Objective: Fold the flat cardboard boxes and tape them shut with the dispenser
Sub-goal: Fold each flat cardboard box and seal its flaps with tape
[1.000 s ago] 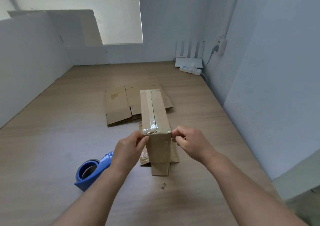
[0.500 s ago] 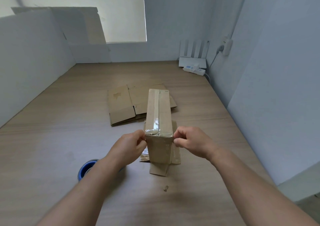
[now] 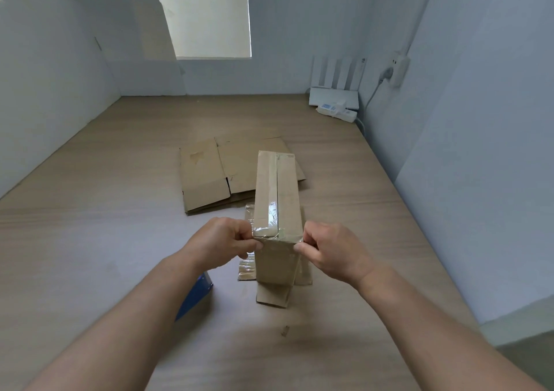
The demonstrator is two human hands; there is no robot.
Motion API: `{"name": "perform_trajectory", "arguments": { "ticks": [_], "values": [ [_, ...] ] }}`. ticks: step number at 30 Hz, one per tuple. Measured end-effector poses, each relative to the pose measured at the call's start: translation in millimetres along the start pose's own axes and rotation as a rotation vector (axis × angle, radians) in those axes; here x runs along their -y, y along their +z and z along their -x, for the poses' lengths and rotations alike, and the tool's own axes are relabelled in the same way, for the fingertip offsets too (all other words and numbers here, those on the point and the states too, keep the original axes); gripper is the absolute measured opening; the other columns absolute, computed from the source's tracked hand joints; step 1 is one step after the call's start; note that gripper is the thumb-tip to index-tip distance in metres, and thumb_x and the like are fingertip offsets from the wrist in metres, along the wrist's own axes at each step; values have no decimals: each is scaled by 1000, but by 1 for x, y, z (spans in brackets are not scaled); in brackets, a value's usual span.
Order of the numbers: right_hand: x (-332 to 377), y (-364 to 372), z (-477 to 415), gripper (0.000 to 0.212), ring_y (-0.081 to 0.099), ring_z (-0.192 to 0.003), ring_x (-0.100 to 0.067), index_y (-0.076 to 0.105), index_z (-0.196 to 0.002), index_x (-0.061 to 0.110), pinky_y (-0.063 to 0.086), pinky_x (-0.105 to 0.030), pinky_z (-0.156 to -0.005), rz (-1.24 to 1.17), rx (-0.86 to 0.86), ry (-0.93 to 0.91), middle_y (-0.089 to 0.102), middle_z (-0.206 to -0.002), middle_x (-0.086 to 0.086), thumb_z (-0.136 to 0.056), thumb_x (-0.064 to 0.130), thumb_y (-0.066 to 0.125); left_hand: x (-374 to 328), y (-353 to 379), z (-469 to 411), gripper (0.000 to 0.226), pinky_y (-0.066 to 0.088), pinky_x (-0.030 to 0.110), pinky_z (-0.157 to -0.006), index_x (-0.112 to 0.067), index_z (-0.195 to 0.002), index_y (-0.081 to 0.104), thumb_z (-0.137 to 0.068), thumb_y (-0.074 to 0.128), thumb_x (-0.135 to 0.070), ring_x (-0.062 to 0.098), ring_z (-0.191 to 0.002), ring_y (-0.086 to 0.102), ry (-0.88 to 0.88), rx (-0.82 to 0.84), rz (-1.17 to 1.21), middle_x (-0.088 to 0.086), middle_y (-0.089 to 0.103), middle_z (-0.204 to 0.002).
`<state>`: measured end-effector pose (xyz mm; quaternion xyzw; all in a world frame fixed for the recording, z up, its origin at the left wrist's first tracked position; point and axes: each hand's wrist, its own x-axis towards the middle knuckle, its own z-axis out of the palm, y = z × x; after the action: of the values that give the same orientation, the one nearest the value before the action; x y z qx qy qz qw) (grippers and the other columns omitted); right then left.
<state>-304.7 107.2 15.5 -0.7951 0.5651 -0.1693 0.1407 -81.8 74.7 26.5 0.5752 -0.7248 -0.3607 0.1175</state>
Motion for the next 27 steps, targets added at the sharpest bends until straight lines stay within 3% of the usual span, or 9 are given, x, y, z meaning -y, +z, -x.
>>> {"name": "perform_trajectory", "arguments": {
  "ticks": [2, 5, 8, 13, 16, 19, 22, 24, 27],
  "values": [
    [0, 5, 0, 23, 44, -63, -27, 46, -74, 12, 29, -29, -59, -9, -90, -31, 54, -69, -8, -91, 23, 58, -3, -1, -4, 23, 49, 29, -68, -10, -76, 64, -88, 68, -30, 9, -73, 66, 32, 6, -105, -4, 70, -72],
    [-1, 14, 0, 18, 51, -48, -28, 51, -65, 6, 29, -25, -51, -31, -200, -48, 56, -56, -8, -77, 18, 60, -4, 0, -5, 26, 49, 32, -69, -8, -80, 63, -91, 63, -31, 14, -76, 65, 86, -26, -201, -5, 70, -74],
    [-3, 16, 2, 20, 53, -53, -30, 52, -69, 5, 30, -28, -54, -59, -195, -22, 57, -60, -10, -79, 22, 56, 0, 3, -4, 27, 46, 32, -65, -8, -80, 61, -91, 63, -33, 17, -73, 62, 105, -69, -213, -2, 70, -74],
    [5, 6, 2, 43, 44, -66, -17, 36, -73, 21, 31, -31, -61, -17, 3, 164, 48, -71, 8, -85, 56, 57, 9, 10, 4, 25, 40, 27, -63, -33, -73, 46, -90, 61, -43, 12, -71, 52, 85, -95, -226, -11, 61, -75],
    [13, 1, -1, 47, 49, -70, -14, 42, -77, 23, 36, -32, -62, -163, -71, 353, 51, -74, 8, -84, 70, 44, 12, 9, 12, 21, 50, 25, -78, -41, -98, 50, -85, 63, -50, 2, -88, 59, 35, 31, -178, -19, 62, -95],
    [15, 2, -15, 48, 53, -79, -16, 49, -83, 22, 39, -32, -68, -522, -138, 497, 56, -82, 6, -88, 68, 36, 15, 7, 9, 37, 50, 34, -94, -28, -133, 44, -97, 51, -35, 8, -104, 58, -6, -40, 31, -10, 59, -116],
    [21, 3, -31, 55, 53, -84, -18, 56, -85, 20, 45, -39, -83, -758, -128, 504, 60, -86, 0, -91, 67, 29, 1, 3, 2, 49, 45, 41, -102, -23, -148, 31, -102, 39, -35, 19, -125, 50, -46, -174, 371, 1, 51, -136],
    [24, 3, -38, 64, 60, -96, -21, 66, -100, 12, 46, -42, -94, -783, -114, 535, 68, -102, -6, -95, 63, 28, -13, 2, -1, 51, 46, 37, -99, -25, -150, 28, -102, 34, -41, 18, -127, 47, -61, -161, 515, 0, 45, -144],
    [26, -1, -39, 86, 65, -84, -23, 70, -89, 16, 53, -45, -85, -636, -88, 576, 71, -87, -3, -77, 83, 18, -28, 3, -2, 53, 46, 39, -100, -27, -148, 34, -100, 31, -50, 18, -125, 48, -60, -173, 518, -3, 46, -143]
  ]
}}
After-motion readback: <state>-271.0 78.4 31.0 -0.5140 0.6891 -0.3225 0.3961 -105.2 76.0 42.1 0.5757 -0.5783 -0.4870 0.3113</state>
